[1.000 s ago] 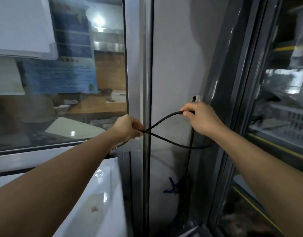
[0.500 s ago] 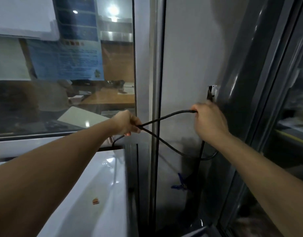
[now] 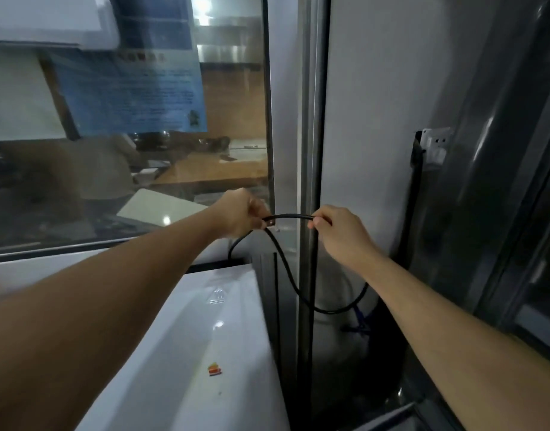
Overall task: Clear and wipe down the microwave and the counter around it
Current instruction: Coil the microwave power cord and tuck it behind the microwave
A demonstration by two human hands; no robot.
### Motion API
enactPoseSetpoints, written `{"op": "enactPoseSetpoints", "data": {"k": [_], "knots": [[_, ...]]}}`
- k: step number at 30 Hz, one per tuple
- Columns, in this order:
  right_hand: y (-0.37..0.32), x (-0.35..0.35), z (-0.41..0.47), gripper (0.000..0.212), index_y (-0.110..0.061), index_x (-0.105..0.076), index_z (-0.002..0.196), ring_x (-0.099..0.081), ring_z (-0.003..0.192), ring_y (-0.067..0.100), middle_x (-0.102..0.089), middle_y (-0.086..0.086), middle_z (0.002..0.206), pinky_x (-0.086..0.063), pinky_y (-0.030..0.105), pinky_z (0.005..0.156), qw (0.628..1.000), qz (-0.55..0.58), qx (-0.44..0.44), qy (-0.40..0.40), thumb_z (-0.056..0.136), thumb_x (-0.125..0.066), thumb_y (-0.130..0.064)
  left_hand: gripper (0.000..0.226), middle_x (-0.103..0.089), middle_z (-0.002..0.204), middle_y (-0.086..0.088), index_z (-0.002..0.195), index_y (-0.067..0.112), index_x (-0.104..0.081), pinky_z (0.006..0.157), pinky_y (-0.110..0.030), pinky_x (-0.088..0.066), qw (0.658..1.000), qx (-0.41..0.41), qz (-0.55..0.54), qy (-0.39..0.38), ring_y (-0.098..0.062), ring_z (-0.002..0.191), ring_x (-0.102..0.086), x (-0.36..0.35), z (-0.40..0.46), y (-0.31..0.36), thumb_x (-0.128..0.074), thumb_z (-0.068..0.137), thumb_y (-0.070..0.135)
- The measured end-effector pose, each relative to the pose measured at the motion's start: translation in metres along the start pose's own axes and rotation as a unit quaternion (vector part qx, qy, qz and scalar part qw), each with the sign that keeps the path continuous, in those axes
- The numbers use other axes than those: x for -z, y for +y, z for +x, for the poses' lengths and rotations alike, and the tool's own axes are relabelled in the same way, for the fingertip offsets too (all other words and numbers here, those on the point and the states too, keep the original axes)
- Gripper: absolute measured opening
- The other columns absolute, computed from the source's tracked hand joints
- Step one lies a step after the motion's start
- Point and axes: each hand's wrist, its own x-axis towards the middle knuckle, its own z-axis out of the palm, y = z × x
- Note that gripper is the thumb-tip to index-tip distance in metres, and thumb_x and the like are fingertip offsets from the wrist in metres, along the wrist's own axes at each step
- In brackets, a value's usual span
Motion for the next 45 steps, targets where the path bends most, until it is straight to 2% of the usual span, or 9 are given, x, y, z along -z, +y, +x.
{"op": "enactPoseSetpoints", "data": {"k": [3,9,16,20,26,31,34,39,45], "knots": [[0.01,-0.009,-0.003,0.025,-0.016,-0.061,0.09,-0.046,0.068,0.001,-0.052,-0.011,0.08,-0.036,0.008,0.053,1.0,-0.026,-0.012,-0.004,0.099,-0.038,-0.013,0.012,-0.07,0.095,-0.006,0.095,0.01,-0.072,0.074,-0.022,-0.045,1.0,-0.007,0.004,0.004,-0.016,0.088,-0.062,-0.005,0.004,-0.01,-0.068,0.084,0.013],[0.003,-0.034,-0.007,0.03,-0.008,-0.051,0.119,-0.037,0.107,0.026,-0.039,0.01,0.117,-0.036,0.031,0.089,0.942,-0.332,0.028,0.047,0.088,-0.05,-0.007,0.008,-0.071,0.088,-0.005,0.086,0.009,-0.074,0.074,-0.025,-0.051,1.0,-0.001,-0.017,0.02,-0.016,0.084,-0.064,-0.009,0.016,-0.014,-0.071,0.081,0.015],[-0.006,-0.069,0.01,0.084,0.002,-0.028,0.138,-0.037,0.108,0.028,-0.034,0.015,0.126,-0.035,0.034,0.09,0.906,-0.414,0.035,0.079,0.085,-0.052,-0.059,0.006,-0.068,0.076,-0.003,0.081,0.007,-0.073,0.051,-0.013,-0.04,0.999,0.02,-0.035,0.035,-0.004,0.058,-0.055,-0.008,0.03,-0.016,-0.072,0.08,0.012],[-0.003,-0.083,0.022,0.079,0.001,-0.035,0.135,-0.046,0.109,0.027,-0.031,0.016,0.131,-0.045,0.033,0.083,0.952,-0.301,-0.007,0.051,0.086,-0.054,-0.058,0.007,-0.066,0.069,-0.001,0.081,0.006,-0.073,0.046,-0.012,-0.041,0.998,0.018,-0.042,0.031,-0.003,0.047,-0.051,-0.011,0.033,-0.017,-0.072,0.08,0.013],[0.006,-0.091,0.03,0.045,-0.002,-0.058,0.111,-0.051,0.096,0.022,-0.038,0.01,0.127,-0.036,0.028,0.067,0.975,-0.214,-0.011,0.053,0.091,-0.056,-0.043,0.004,-0.064,0.068,0.0,0.082,0.01,-0.073,0.047,-0.012,-0.041,0.998,0.014,-0.062,0.015,-0.006,0.05,-0.051,-0.013,0.031,-0.024,-0.069,0.083,0.013],[0.015,-0.085,0.035,0.025,-0.007,-0.063,0.105,-0.051,0.083,0.019,-0.05,0.006,0.099,-0.035,0.027,0.066,0.985,-0.169,0.042,0.019,0.092,-0.057,-0.029,0.008,-0.065,0.072,-0.01,0.089,0.009,-0.073,0.055,-0.021,-0.045,0.997,0.006,-0.07,-0.013,-0.012,0.055,-0.053,-0.015,0.032,-0.023,-0.066,0.085,0.011],[0.019,-0.08,0.038,0.015,-0.015,-0.061,0.08,-0.051,0.072,0.015,-0.052,-0.001,0.081,-0.033,0.025,0.057,0.991,-0.126,0.042,-0.008,0.089,-0.063,-0.027,0.012,-0.064,0.075,-0.01,0.093,0.009,-0.072,0.058,-0.023,-0.046,0.997,-0.003,-0.074,-0.031,-0.012,0.058,-0.054,-0.015,0.033,-0.024,-0.063,0.086,0.008],[0.03,-0.075,0.044,0.035,-0.025,-0.043,0.061,-0.046,0.057,0.008,-0.047,-0.006,0.064,-0.028,0.021,0.047,0.993,-0.115,0.017,-0.009,0.086,-0.066,-0.028,0.012,-0.064,0.083,-0.002,0.095,0.01,-0.064,0.058,-0.017,-0.05,0.998,-0.009,-0.059,-0.01,-0.011,0.065,-0.062,-0.014,0.03,-0.033,-0.064,0.084,0.004],[0.041,-0.083,0.047,0.04,-0.018,-0.036,0.06,-0.049,0.068,0.02,-0.044,0.001,0.069,-0.03,0.027,0.051,0.99,-0.138,-0.026,0.029,0.091,-0.06,-0.026,0.01,-0.067,0.1,-0.008,0.096,0.009,-0.066,0.082,-0.028,-0.047,0.996,-0.005,0.083,-0.043,-0.021,0.093,-0.061,-0.014,0.024,-0.048,-0.063,0.086,0.011]]}}
